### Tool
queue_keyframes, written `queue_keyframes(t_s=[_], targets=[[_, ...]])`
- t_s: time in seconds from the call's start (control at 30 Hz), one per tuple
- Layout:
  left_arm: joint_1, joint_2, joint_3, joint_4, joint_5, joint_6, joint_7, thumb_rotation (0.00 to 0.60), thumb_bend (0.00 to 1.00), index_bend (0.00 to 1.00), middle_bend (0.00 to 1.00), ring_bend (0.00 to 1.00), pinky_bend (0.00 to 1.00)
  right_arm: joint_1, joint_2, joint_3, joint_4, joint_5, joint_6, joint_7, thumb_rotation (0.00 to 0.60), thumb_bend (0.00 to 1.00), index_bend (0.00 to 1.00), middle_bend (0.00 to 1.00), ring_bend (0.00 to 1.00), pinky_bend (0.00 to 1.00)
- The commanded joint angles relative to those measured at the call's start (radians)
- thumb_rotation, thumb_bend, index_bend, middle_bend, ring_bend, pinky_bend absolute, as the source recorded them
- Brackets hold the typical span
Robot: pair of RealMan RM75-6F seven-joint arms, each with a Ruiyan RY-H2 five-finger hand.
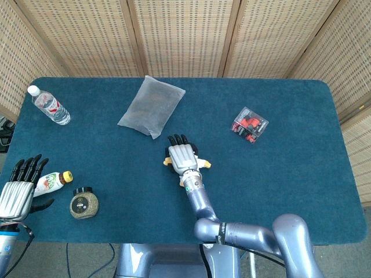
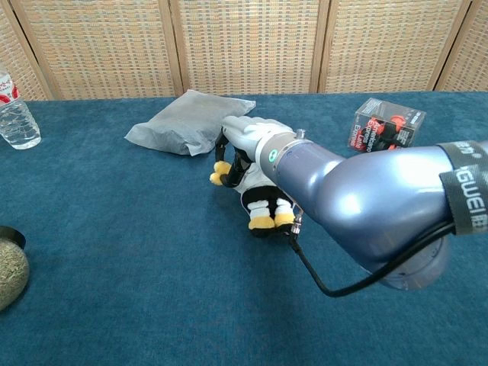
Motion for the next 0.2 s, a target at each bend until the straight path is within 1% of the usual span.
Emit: queue_keyframes(t_s=[0.03, 0.2], targets=[[-0.001, -0.001, 0.000, 0.000, 0.001, 0.000, 0.002, 0.600, 0.06, 0.00, 0.00, 0.00, 0.00, -0.006, 0.013, -0.002, -0.015, -0.002, 0.006, -0.002, 0.600, 0.58, 0.56, 0.18, 0.00, 0.03], [-0.001, -0.003, 0.002, 0.002, 0.004, 0.001, 0.005, 0.600, 0.06, 0.00, 0.00, 0.00, 0.00, -0.026, 0.059, -0.006, -0.074, -0.009, 0.037, -0.011, 0.600, 0.58, 0.57, 0.18, 0.00, 0.03]])
